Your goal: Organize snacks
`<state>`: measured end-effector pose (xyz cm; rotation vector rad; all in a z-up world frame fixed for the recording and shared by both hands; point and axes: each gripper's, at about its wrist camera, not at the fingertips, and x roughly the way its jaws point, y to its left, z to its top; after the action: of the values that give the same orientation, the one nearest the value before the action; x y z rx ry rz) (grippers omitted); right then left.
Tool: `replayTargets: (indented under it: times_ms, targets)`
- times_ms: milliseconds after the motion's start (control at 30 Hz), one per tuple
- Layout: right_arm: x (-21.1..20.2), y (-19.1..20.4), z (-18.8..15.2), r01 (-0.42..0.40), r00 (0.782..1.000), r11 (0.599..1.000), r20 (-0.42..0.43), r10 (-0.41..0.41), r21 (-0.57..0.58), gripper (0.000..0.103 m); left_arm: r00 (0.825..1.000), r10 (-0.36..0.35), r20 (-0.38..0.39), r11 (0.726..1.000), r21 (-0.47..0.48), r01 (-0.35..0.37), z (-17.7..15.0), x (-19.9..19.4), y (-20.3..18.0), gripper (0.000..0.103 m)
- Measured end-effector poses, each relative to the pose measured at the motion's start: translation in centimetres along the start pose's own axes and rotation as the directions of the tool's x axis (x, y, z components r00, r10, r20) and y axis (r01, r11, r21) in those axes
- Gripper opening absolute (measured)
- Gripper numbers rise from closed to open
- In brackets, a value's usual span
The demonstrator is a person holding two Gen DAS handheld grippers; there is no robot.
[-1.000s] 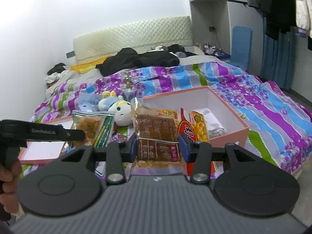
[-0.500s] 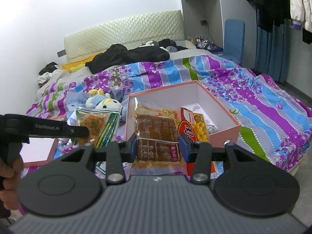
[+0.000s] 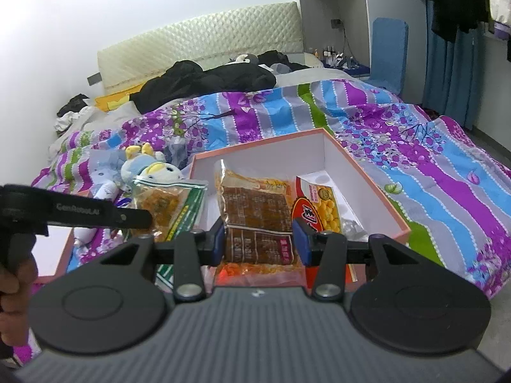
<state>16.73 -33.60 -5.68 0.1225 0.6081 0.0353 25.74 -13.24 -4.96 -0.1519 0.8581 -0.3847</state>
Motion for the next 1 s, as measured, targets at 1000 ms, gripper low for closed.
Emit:
replayTargets:
  times_ms: [1000]
  targets:
    - [13.8, -4.2, 0.5, 0.027, 0.984, 0.997, -0.179, -0.013, 0.076, 0.055, 0.991, 0.038, -0.129, 0.999, 0.033, -0.034, 4.7, 14.0, 1.7, 0.048]
